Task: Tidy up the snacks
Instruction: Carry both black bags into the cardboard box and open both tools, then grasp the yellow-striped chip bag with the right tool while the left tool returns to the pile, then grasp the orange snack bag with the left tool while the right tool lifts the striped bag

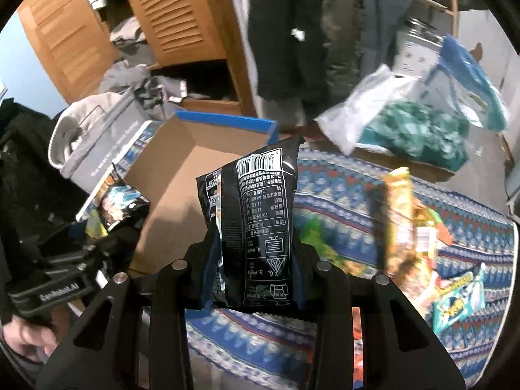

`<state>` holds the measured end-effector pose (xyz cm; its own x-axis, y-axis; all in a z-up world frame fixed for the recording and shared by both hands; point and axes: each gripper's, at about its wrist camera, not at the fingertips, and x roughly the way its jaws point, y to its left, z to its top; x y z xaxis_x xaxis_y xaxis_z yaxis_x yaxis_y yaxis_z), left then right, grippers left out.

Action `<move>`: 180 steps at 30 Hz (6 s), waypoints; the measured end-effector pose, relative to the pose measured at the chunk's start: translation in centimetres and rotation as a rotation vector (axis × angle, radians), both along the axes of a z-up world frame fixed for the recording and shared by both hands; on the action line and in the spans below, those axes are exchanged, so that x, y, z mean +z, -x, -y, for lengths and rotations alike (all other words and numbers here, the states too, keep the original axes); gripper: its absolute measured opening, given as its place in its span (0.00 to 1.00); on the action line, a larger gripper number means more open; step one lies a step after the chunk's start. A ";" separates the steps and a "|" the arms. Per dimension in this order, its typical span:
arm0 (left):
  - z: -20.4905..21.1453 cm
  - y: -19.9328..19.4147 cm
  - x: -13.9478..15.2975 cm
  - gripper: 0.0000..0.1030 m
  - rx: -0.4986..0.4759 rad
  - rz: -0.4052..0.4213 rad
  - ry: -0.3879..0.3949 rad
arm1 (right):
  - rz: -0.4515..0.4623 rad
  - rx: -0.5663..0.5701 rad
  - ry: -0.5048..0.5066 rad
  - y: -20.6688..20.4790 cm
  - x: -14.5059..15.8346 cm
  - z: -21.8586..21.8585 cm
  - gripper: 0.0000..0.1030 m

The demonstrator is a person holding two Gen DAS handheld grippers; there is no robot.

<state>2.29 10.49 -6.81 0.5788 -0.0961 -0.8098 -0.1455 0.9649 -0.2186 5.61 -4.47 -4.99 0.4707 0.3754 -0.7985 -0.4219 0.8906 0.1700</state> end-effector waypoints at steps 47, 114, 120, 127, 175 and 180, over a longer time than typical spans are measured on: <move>-2.7 -0.6 -2.5 0.79 0.158 -0.063 0.015 | -0.040 -0.004 0.062 -0.8 -2.1 -3.9 0.69; 18.1 -7.1 -8.5 0.79 -0.141 -0.263 -0.018 | -0.204 -0.444 0.031 -3.0 -11.3 17.8 0.42; 19.0 -6.9 -8.6 0.79 -0.159 -0.274 -0.004 | -0.197 -0.412 0.021 -2.7 -11.2 17.9 0.35; 20.2 -6.2 -8.3 0.79 -0.181 -0.289 0.045 | -0.144 -0.414 -0.005 -1.3 -8.6 19.4 0.35; 24.9 -2.5 -8.7 0.45 -0.402 -0.233 -0.016 | -0.124 -0.394 -0.010 3.1 -6.8 22.7 0.35; 23.8 -2.3 -7.1 0.45 -0.382 -0.199 0.008 | -0.110 -0.377 -0.012 3.2 -6.2 22.2 0.35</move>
